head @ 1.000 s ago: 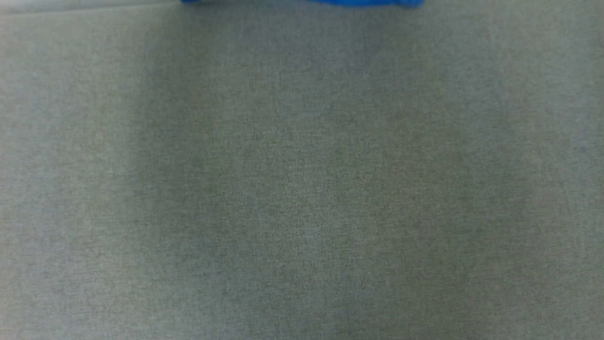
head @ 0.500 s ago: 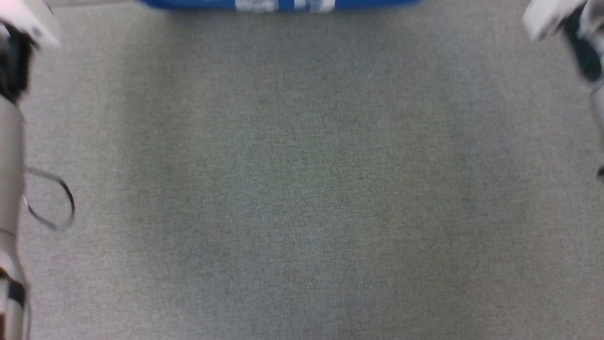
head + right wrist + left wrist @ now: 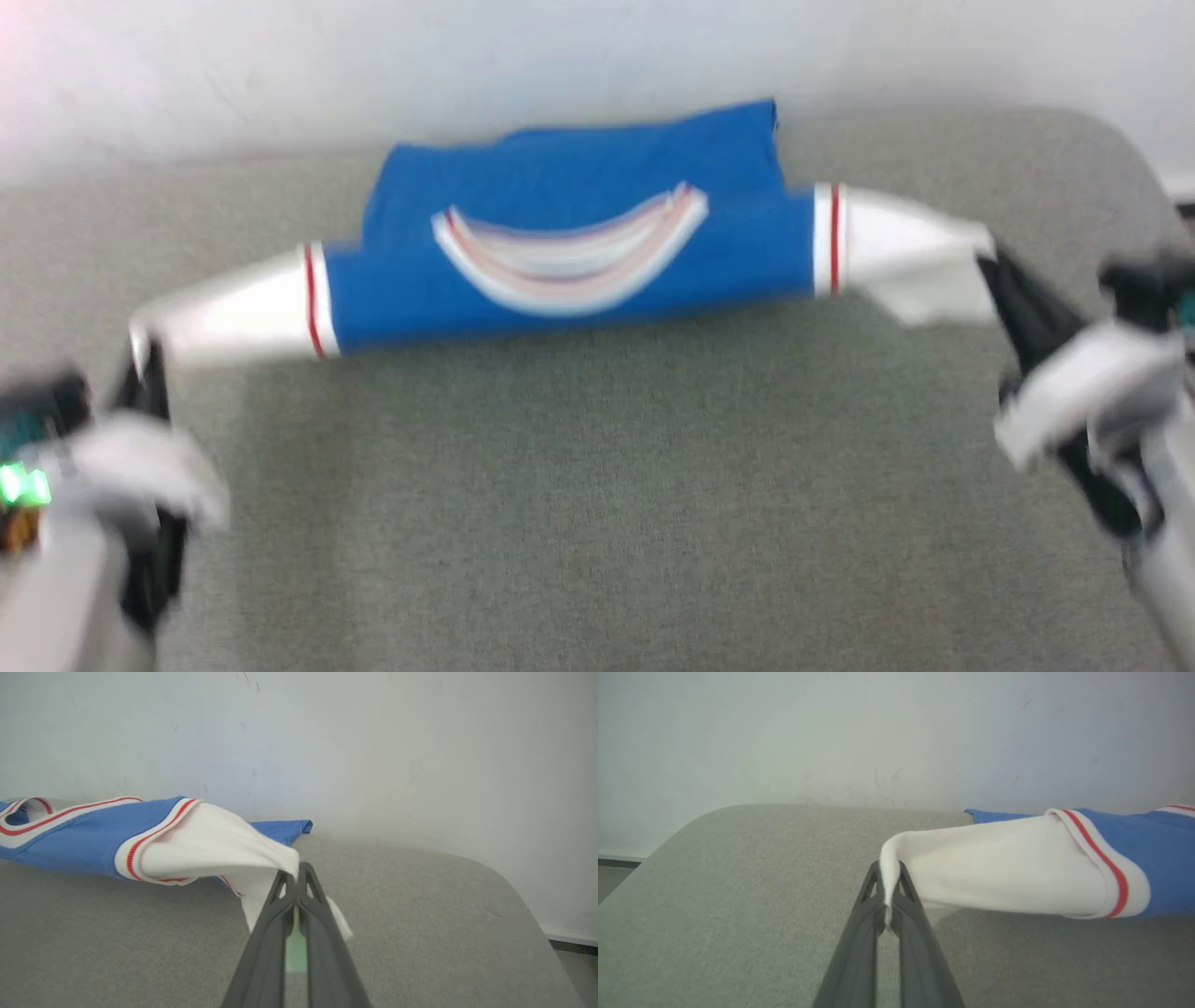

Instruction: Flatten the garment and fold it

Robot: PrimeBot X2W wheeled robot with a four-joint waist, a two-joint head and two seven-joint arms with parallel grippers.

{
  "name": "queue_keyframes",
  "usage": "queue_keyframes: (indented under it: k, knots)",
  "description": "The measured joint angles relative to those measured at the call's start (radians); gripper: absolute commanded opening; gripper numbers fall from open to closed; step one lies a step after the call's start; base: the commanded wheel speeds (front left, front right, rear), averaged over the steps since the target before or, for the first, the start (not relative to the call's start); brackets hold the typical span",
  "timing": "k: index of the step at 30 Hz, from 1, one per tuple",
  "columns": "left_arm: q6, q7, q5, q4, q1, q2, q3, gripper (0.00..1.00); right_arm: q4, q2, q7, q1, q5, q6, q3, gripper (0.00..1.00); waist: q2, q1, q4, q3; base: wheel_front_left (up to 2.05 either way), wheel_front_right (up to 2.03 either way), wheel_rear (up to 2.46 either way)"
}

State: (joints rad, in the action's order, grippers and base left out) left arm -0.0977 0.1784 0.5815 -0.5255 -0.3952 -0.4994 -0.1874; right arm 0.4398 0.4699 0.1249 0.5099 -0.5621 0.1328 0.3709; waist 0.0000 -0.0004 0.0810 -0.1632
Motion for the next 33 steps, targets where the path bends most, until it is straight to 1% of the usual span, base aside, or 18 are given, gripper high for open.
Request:
queue_keyframes:
  k: [3,5,9,11,15,18,20,22,26,27,28,29,31,33]
  knots:
    - [-0.072,-0.055,0.017,0.191,0.21,-0.007,0.01,0.0,-0.124,-0.011,-0.054,-0.182,0.022,0.0,-0.101,0.0,0.0,-0.0001,-0.001,0.041,0.0,0.0,0.0]
    - [-0.121,-0.098,0.029,0.313,0.332,-0.012,0.018,0.0,-0.204,-0.034,-0.099,-0.304,0.044,0.0,-0.177,0.0,0.0001,-0.0001,-0.003,0.063,0.0,0.0,0.0]
    - [-0.218,-0.17,0.045,0.509,0.534,-0.027,0.045,0.0,-0.366,-0.112,-0.199,-0.514,0.108,0.0,-0.304,0.0,0.0,0.0001,-0.008,0.089,0.0,0.0,0.0]
    - [-0.253,-0.203,0.046,0.579,0.614,-0.038,0.052,0.0,-0.431,-0.155,-0.249,-0.601,0.136,0.0,-0.342,0.0,0.0,0.0001,-0.012,0.093,0.0,0.0,0.0]
    - [-0.293,-0.28,0.065,0.676,0.737,-0.048,0.053,0.0,-0.523,-0.231,-0.327,-0.746,0.186,0.0,-0.409,0.0,0.0,0.0003,-0.025,0.096,0.0,0.0,0.0]
    - [-0.305,-0.324,0.087,0.713,0.809,-0.056,0.047,0.0,-0.553,-0.278,-0.39,-0.837,0.206,0.0,-0.439,0.0,0.0001,0.0003,-0.034,0.102,0.0,0.0,0.0]
    - [-0.313,-0.34,0.101,0.729,0.86,-0.057,0.044,0.0,-0.556,-0.318,-0.453,-0.894,0.188,0.0,-0.458,0.0,0.0,0.0004,-0.036,0.108,0.0,0.0,0.0]
    - [-0.327,-0.343,0.102,0.738,0.902,-0.058,0.046,0.0,-0.567,-0.343,-0.504,-0.946,0.181,0.0,-0.481,0.0,0.0,0.0003,-0.041,0.111,0.0,0.0,0.0]
    - [-0.33,-0.337,0.107,0.743,0.931,-0.053,0.044,0.0,-0.602,-0.365,-0.615,-1.012,0.173,0.0,-0.498,0.0,0.0001,0.0003,-0.056,0.109,0.0,0.0,0.0]
    - [-0.33,-0.334,0.109,0.745,0.931,-0.05,0.045,0.0,-0.614,-0.369,-0.637,-1.02,0.169,0.0,-0.499,0.04,0.0001,0.0004,-0.06,0.108,0.0,0.0,0.0]
    - [-0.33,-0.326,0.109,0.745,0.93,-0.046,0.046,0.0,-0.627,-0.373,-0.659,-1.025,0.153,0.0,-0.499,0.39,0.0,0.0004,-0.064,0.106,0.0,0.0,0.0]
    - [-0.33,-0.32,0.108,0.745,0.93,-0.044,0.045,0.0,-0.642,-0.374,-0.683,-1.029,0.136,-0.001,-0.497,1.0,0.0,0.0004,-0.068,0.104,0.0,0.0,0.0]
    - [-0.33,-0.299,0.105,0.745,0.925,-0.039,0.047,0.0,-0.681,-0.376,-0.712,-1.027,0.099,-0.001,-0.501,1.0,0.0,0.0004,-0.078,0.1,0.0,0.0,0.0]
    - [-0.33,-0.277,0.097,0.745,0.915,-0.035,0.048,0.0,-0.726,-0.377,-0.699,-1.011,0.074,-0.001,-0.531,1.0,0.0001,0.0004,-0.087,0.095,0.0,0.0,0.0]
